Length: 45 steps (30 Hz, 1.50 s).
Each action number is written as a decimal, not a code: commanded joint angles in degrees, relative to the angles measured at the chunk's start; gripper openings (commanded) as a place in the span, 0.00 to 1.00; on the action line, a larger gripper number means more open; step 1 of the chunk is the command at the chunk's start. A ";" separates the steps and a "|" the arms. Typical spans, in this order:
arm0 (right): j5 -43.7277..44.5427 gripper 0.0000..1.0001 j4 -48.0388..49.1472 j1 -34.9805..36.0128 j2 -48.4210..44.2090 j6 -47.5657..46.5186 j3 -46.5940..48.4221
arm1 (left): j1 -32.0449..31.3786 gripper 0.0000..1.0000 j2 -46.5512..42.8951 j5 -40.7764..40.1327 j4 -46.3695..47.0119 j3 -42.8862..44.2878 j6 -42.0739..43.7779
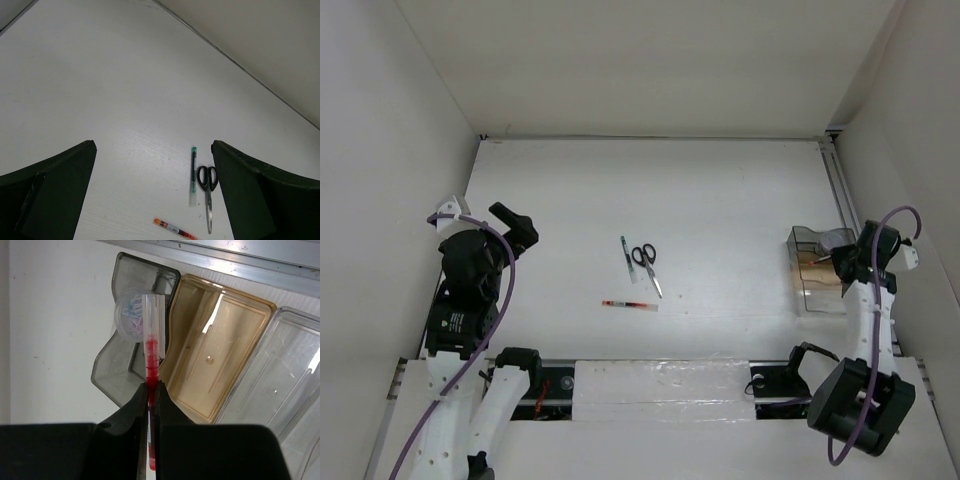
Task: Sort the stationery into containers
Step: Place the stationery into the container
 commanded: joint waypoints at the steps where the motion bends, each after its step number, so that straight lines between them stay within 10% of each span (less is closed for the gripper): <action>1: 4.09 0.00 1.77 -0.32 -1.32 2.52 -1.14 | 0.04 1.00 -0.40 0.50 1.71 -0.25 -0.53; 13: 4.98 0.00 4.06 -0.32 -0.18 3.14 -4.75 | 0.04 1.00 0.12 0.50 1.71 -0.25 -0.53; 21: 3.92 0.26 6.69 -0.32 -2.81 3.14 -7.13 | 0.04 1.00 0.65 0.50 1.71 -0.25 0.00; 26: 4.45 0.61 6.69 -0.32 -2.82 3.14 -7.13 | 0.04 1.00 0.65 0.50 1.71 -0.25 0.00; 38: -9.07 0.77 11.34 0.37 -10.90 -2.65 -3.53 | 0.04 1.00 0.65 1.02 2.24 -0.25 0.00; 45: -6.20 0.95 10.47 19.24 -10.56 -12.76 6.66 | 0.04 1.00 0.65 0.50 2.24 -0.25 0.00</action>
